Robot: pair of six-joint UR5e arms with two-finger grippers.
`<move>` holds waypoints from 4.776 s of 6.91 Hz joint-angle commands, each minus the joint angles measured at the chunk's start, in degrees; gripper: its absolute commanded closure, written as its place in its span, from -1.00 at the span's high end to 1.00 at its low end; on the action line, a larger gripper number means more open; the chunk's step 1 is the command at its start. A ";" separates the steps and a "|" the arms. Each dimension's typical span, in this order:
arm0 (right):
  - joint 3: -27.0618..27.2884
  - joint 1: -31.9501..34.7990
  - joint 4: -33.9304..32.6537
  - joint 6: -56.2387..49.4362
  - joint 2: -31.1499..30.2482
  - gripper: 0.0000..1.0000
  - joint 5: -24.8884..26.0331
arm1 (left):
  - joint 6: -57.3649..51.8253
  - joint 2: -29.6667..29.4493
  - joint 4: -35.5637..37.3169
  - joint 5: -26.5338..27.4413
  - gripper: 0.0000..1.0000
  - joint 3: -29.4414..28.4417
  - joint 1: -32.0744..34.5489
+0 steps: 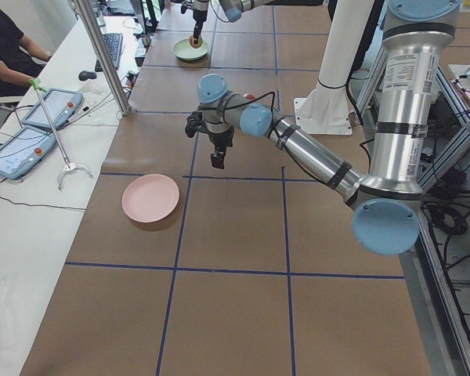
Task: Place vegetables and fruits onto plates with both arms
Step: 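Carry peach to green plate with right gripper while left reaches for chili, then lift red chili with left gripper while right moves to pomegranate, then place chili on pink plate with left gripper while right grasps pomegranate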
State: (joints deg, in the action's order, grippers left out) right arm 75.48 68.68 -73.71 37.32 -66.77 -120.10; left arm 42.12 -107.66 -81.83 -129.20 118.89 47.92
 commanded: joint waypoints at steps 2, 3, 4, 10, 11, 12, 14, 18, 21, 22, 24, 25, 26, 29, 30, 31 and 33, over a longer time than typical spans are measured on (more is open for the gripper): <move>-4.55 1.02 1.71 -1.55 -0.46 0.99 -0.13 | 5.25 -12.03 -15.01 7.47 0.86 -17.83 -8.97; -4.03 1.28 6.42 -1.64 -1.86 1.00 -3.35 | 5.08 -12.49 -26.08 7.82 0.86 -24.26 -9.86; -1.50 3.28 6.64 -1.81 -3.35 1.00 -8.61 | 5.08 -13.54 -29.23 12.43 0.86 -26.93 -12.48; 14.24 3.92 6.03 -1.29 -14.34 1.00 -11.20 | -1.52 -21.19 -38.83 17.93 0.40 -41.10 -14.53; 15.21 3.92 6.12 -1.29 -15.40 1.00 -11.47 | -1.52 -21.19 -38.84 18.02 0.27 -41.37 -14.53; 16.44 3.83 6.03 -1.20 -15.67 1.00 -12.17 | -1.60 -21.19 -38.93 17.93 -0.63 -41.28 -14.44; 18.64 3.22 6.29 0.72 -16.29 1.00 -14.89 | -0.82 -21.19 -39.02 17.49 -1.00 -40.58 -12.00; 32.40 -13.95 6.64 30.45 -15.59 1.00 -9.40 | -0.28 -18.58 -38.84 8.66 -1.00 -38.74 -0.16; 35.17 -33.02 1.24 56.99 -3.33 1.00 4.48 | 0.33 -12.58 -37.01 8.17 -0.94 -42.05 12.85; 35.17 -36.30 -6.55 57.60 2.03 1.00 7.57 | 4.25 -13.10 -36.56 8.43 -0.89 -47.03 14.64; 34.56 -41.67 -12.77 58.04 6.38 1.00 13.28 | 6.05 -13.98 -37.35 11.66 -0.50 -55.84 15.70; 33.60 -42.39 -12.69 58.82 7.08 1.00 14.88 | 6.04 -15.90 -37.35 12.47 0.21 -59.01 15.71; 28.98 -42.40 -12.78 59.62 11.35 1.00 15.24 | 6.04 -17.75 -37.44 12.65 0.51 -61.21 15.71; 23.32 -43.97 -12.60 59.80 12.89 1.00 18.49 | 6.74 -18.47 -38.66 13.97 0.99 -60.97 15.88; 22.61 -45.03 -12.69 59.80 12.98 1.00 18.67 | 6.92 -18.55 -38.67 13.97 0.99 -60.88 15.88; 22.08 -45.65 -12.69 59.80 13.15 1.00 19.20 | 7.01 -18.73 -38.67 13.89 0.99 -60.80 15.88; 21.38 -46.97 -12.52 59.80 13.24 1.00 19.46 | 14.79 -20.04 -38.58 13.54 0.99 -57.48 15.27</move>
State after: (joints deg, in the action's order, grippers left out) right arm 97.28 22.44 -86.31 97.12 -53.58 -100.83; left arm 52.71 -127.07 -120.47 -115.48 59.44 63.60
